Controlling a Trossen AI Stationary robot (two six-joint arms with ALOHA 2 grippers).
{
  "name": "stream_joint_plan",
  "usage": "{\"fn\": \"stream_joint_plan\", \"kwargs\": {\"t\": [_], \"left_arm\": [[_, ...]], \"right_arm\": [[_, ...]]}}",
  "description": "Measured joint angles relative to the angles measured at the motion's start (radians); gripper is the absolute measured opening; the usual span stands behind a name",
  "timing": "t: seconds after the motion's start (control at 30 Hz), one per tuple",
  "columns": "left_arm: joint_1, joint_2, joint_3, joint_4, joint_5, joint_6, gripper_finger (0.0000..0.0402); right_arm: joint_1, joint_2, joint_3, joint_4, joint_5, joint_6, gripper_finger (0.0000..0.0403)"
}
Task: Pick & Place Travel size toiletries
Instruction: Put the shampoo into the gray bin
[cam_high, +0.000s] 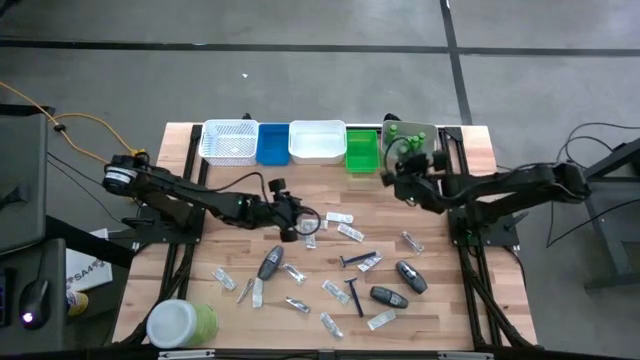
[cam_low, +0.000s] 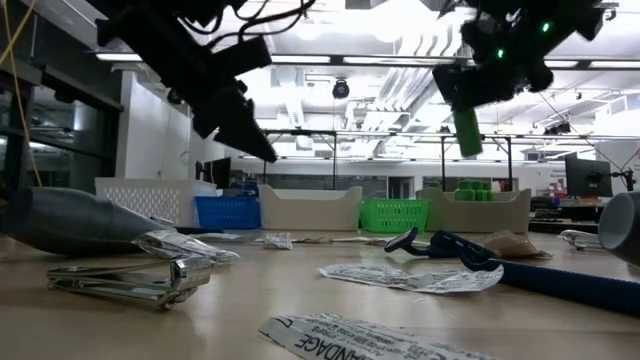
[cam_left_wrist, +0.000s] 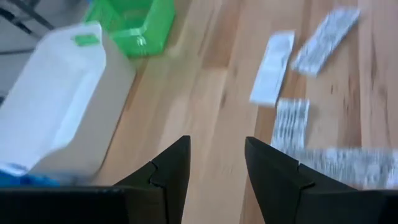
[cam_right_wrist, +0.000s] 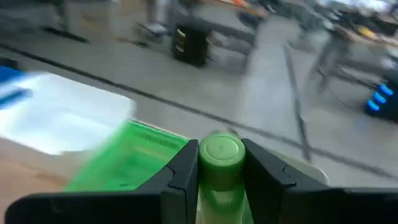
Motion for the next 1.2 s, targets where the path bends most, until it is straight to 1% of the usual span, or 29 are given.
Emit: {"fn": "stream_joint_plan", "kwargs": {"t": [0.07, 0.13, 0.37, 0.5, 0.67, 0.77, 0.93, 1.07, 1.2], "left_arm": [[0.0, -0.014, -0.011, -0.011, 0.0, 0.0, 0.0152], [0.0, -0.013, -0.011, -0.006, 0.0, 0.0, 0.0152], [0.0, -0.013, -0.011, -0.005, 0.007, 0.0, 0.0152], [0.0, -0.013, -0.011, -0.005, 0.009, 0.0, 0.0152], [0.0, -0.013, -0.011, -0.008, 0.026, 0.0, 0.0152], [0.0, -0.013, -0.011, -0.009, 0.026, 0.0, 0.0152], [0.0, -0.013, -0.011, -0.008, 0.042, 0.0, 0.0152], [0.0, -0.013, -0.011, -0.006, 0.042, 0.0, 0.0152], [0.0, -0.013, -0.01, -0.003, 0.043, 0.0, 0.0152]], "right_arm": [[-0.043, 0.001, -0.004, -0.034, 0.002, 0.025, 0.0086], [-0.086, 0.014, 0.0, 0.002, -0.004, -0.003, 0.0086], [-0.232, 0.076, 0.0, 0.176, -0.15, -0.158, 0.0086], [-0.306, 0.13, -0.002, 0.283, -0.208, -0.233, 0.0086], [-0.386, 0.17, -0.077, 0.548, -0.327, -0.338, 0.0086], [-0.431, 0.175, -0.117, 0.648, -0.366, -0.37, 0.0086], [-0.473, 0.177, -0.185, 0.775, -0.462, -0.4, 0.0086], [-0.486, 0.177, -0.233, 0.849, -0.47, -0.414, 0.0086], [-0.5, 0.178, -0.271, 0.906, -0.506, -0.413, 0.0086]]}}
